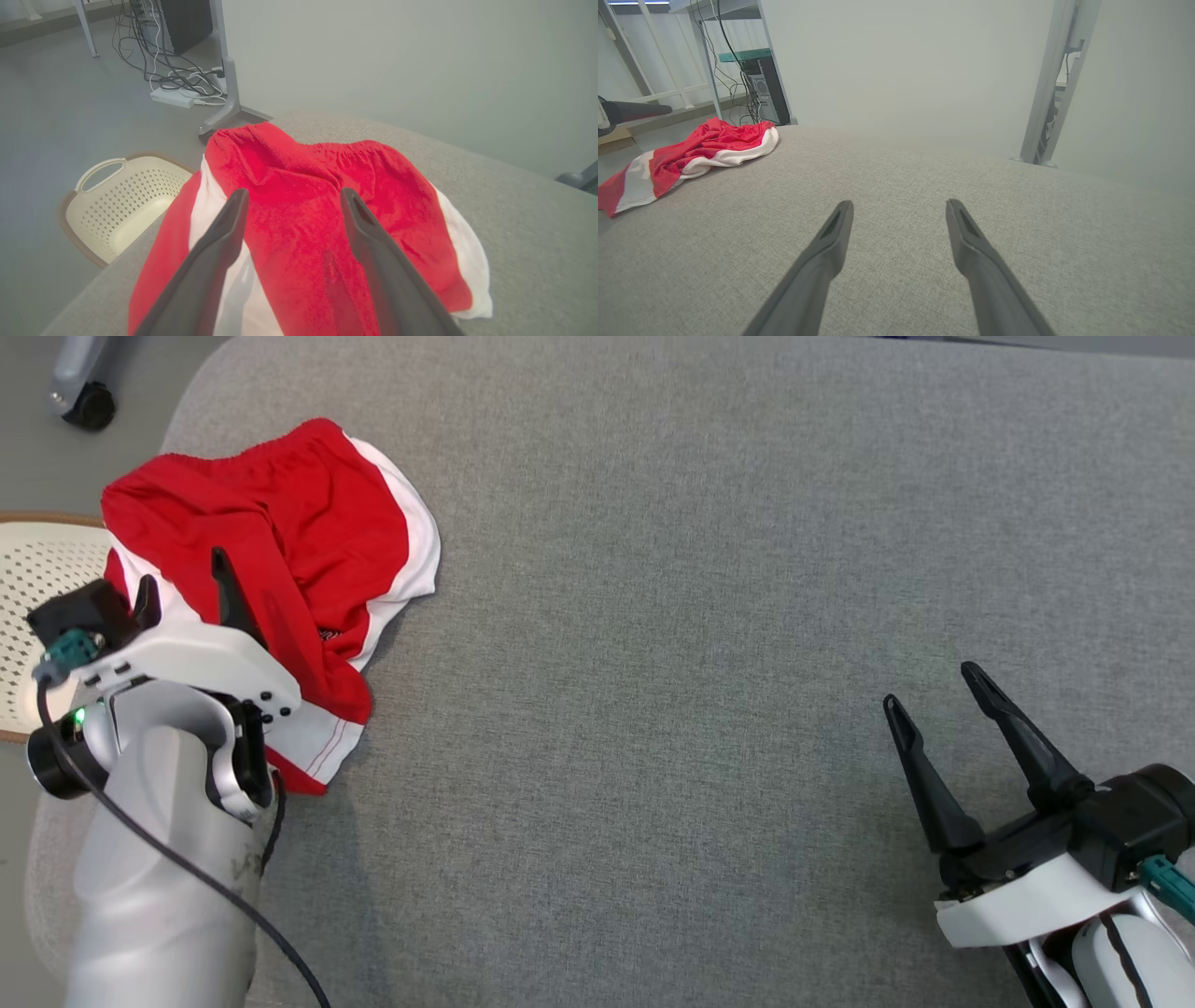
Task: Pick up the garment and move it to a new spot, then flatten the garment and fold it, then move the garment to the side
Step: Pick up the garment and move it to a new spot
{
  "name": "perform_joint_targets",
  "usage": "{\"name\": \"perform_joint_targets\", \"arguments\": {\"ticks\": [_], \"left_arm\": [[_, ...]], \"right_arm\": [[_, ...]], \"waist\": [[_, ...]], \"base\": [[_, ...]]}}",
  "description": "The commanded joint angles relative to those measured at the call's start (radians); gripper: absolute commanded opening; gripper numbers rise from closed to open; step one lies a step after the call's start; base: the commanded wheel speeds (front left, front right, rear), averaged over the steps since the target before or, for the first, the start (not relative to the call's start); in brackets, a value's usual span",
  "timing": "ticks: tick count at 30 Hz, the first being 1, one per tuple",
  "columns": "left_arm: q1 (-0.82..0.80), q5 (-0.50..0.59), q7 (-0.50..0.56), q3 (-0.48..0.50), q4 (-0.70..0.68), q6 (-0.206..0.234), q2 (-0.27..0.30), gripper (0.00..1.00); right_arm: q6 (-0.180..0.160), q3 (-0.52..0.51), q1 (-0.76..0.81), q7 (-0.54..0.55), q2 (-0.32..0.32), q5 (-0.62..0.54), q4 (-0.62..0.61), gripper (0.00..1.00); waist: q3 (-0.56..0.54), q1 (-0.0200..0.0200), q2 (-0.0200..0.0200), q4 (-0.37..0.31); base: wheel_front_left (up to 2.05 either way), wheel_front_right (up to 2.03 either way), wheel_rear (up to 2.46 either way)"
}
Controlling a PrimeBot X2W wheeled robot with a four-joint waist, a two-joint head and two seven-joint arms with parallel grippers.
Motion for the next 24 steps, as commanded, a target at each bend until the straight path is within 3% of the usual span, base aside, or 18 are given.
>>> {"name": "perform_joint_targets", "arguments": {"ticks": [1, 11, 20, 21, 22, 24], "left_arm": [[-0.047, -0.015, 0.038, 0.007, 0.049, -0.001, 0.014, 1.00], [-0.203, -0.040, 0.272, -0.028, 0.290, -0.023, 0.028, 1.00], [-0.239, -0.042, 0.291, -0.045, 0.397, -0.046, 0.036, 1.00], [-0.239, -0.043, 0.281, -0.046, 0.404, -0.052, 0.036, 0.40], [-0.239, -0.046, 0.265, -0.046, 0.407, -0.057, 0.038, 0.00], [-0.236, -0.050, 0.216, -0.043, 0.407, -0.066, 0.042, 0.00]], "right_arm": [[0.000, -0.001, -0.020, -0.006, -0.011, -0.005, -0.003, 1.00], [0.000, 0.017, -0.069, -0.006, -0.024, -0.011, -0.002, 1.00], [0.000, 0.024, -0.102, -0.006, -0.019, -0.004, -0.001, 1.00], [0.000, 0.023, -0.102, -0.006, -0.018, -0.003, 0.000, 1.00], [0.000, 0.022, -0.101, -0.006, -0.016, -0.003, 0.001, 1.00], [0.000, 0.021, -0.102, -0.006, -0.012, -0.001, 0.004, 1.00]], "waist": [[0.023, 0.0000, 0.0000, 0.000], [0.081, 0.0000, 0.0000, -0.002], [0.102, 0.0000, 0.0000, -0.021], [0.102, 0.0000, 0.0000, -0.024], [0.102, 0.0000, 0.0000, -0.026], [0.100, 0.0000, 0.0000, -0.031]], "base": [[0.00, 0.00, 0.00], [0.00, 0.00, 0.00], [0.00, 0.00, 0.00], [0.00, 0.00, 0.00], [0.00, 0.00, 0.00], [0.00, 0.00, 0.00]]}}
